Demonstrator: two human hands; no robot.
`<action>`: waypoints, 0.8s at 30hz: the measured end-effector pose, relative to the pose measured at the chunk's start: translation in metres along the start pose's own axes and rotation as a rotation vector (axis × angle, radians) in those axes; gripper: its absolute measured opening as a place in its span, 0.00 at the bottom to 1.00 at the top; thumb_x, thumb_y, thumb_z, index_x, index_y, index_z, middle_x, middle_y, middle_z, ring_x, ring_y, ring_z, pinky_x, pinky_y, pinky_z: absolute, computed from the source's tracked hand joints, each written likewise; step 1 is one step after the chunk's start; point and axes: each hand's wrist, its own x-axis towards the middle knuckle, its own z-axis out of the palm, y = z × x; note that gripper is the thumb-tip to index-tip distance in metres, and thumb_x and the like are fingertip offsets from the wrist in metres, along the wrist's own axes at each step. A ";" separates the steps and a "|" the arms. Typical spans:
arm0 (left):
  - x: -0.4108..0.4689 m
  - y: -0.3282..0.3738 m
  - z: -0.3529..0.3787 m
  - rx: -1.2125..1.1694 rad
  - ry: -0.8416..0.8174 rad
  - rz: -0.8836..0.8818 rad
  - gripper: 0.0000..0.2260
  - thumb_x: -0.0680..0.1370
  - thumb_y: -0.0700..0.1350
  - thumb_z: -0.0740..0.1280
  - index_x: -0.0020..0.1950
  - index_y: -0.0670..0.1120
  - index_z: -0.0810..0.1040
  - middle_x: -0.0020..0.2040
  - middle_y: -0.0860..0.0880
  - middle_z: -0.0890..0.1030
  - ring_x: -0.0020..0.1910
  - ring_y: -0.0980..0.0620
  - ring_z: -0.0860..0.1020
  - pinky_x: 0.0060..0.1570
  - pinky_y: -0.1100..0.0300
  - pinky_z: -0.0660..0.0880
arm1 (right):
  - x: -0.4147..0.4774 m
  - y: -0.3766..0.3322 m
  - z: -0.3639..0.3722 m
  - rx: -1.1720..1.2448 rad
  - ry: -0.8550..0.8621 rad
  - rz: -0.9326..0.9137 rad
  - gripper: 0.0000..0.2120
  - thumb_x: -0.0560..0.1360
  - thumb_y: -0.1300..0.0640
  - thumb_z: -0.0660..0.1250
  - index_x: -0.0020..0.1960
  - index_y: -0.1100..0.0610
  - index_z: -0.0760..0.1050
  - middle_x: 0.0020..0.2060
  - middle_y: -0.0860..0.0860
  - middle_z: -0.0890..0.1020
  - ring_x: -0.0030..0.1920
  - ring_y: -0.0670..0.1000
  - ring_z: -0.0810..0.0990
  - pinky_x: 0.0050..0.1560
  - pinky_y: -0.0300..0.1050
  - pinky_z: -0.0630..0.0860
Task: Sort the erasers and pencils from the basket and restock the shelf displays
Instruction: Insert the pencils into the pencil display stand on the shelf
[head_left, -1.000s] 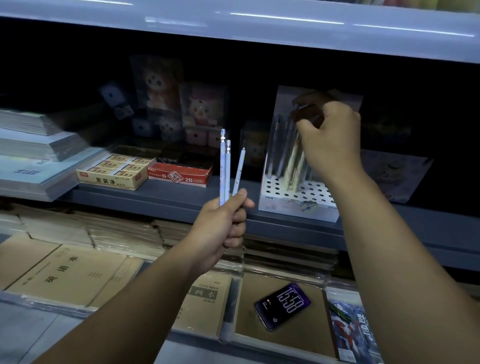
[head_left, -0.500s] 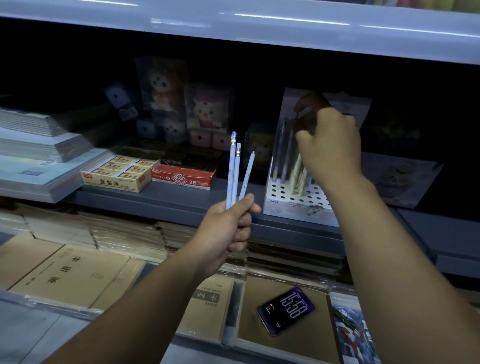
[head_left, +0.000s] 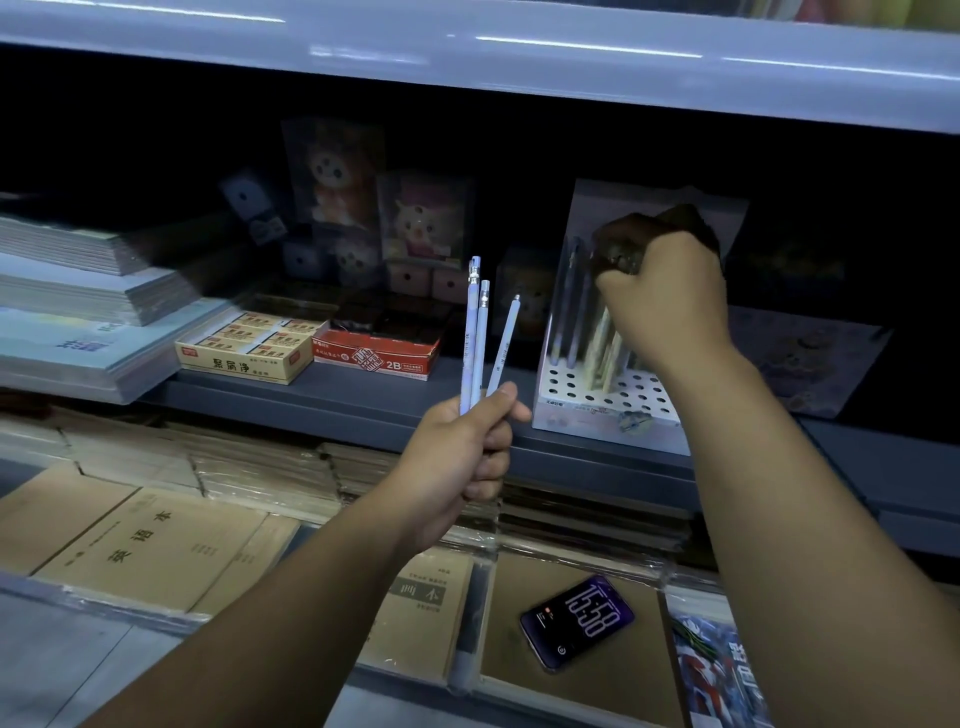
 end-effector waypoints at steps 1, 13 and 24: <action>-0.001 0.000 0.001 0.000 -0.007 0.007 0.12 0.83 0.52 0.66 0.46 0.46 0.81 0.31 0.53 0.63 0.26 0.56 0.58 0.22 0.64 0.57 | -0.001 -0.001 -0.003 0.028 0.017 0.006 0.11 0.75 0.55 0.68 0.56 0.52 0.83 0.48 0.57 0.81 0.50 0.62 0.79 0.50 0.52 0.78; -0.014 0.004 0.025 0.066 -0.055 0.054 0.14 0.81 0.55 0.67 0.56 0.47 0.84 0.31 0.51 0.62 0.26 0.55 0.58 0.22 0.63 0.56 | -0.033 -0.010 -0.013 0.362 -0.066 -0.020 0.05 0.76 0.53 0.72 0.43 0.53 0.83 0.37 0.49 0.83 0.36 0.42 0.78 0.39 0.32 0.73; -0.018 0.005 0.045 0.059 0.015 0.058 0.20 0.70 0.51 0.78 0.58 0.42 0.86 0.29 0.52 0.60 0.27 0.54 0.54 0.24 0.62 0.51 | -0.041 -0.002 -0.035 1.150 -0.244 0.422 0.05 0.75 0.61 0.74 0.48 0.62 0.84 0.39 0.58 0.81 0.32 0.49 0.75 0.32 0.40 0.72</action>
